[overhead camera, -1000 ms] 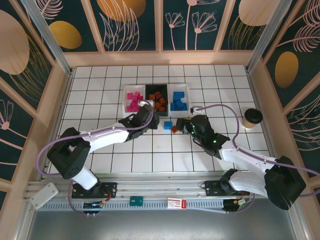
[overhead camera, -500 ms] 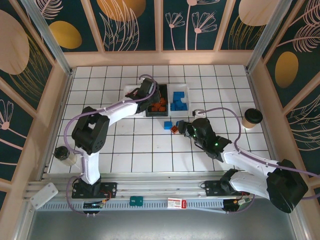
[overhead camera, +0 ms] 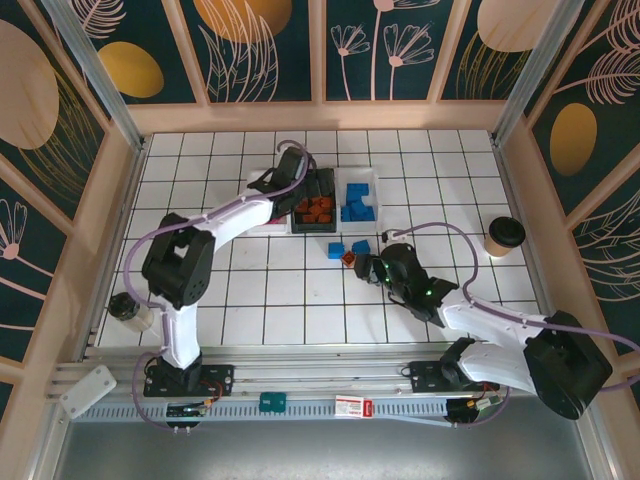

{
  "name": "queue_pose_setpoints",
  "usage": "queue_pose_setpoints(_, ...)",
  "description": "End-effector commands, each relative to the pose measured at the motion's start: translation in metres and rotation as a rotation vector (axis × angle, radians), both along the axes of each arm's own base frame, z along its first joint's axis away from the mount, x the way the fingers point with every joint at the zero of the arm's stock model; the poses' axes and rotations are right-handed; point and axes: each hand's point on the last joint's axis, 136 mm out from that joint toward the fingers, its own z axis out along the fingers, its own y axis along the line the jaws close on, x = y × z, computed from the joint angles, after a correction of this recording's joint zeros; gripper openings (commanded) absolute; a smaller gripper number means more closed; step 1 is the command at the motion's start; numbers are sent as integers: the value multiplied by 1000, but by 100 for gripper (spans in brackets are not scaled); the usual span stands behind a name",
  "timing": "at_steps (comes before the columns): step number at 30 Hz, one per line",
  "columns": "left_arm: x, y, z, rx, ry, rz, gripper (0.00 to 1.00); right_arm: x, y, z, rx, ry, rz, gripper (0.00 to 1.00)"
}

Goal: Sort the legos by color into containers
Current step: Place the lego in the container, then pick up the lego from the center of the table.

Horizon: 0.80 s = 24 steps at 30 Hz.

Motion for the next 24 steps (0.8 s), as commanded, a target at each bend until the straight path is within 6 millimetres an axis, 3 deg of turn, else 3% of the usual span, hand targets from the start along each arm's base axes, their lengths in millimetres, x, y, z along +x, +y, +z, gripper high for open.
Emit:
queue_pose_setpoints(1,-26,-6,33,-124,-52,-54,97,8,9,3,36,-8,5,61)
queue_pose_setpoints(8,-104,-3,27,-153,-55,-128,98,39,2,-11,1,15,-44,62)
queue_pose_setpoints(12,-143,5,15,-169,-34,-154,99,54,10,-17,-18,34,-7,64)
queue_pose_setpoints(18,-176,26,5,-193,-12,-142,99,68,17,-28,-34,64,11,64)
queue_pose_setpoints(24,-190,42,-1,-191,-8,-120,99,78,23,-40,-47,102,33,64)
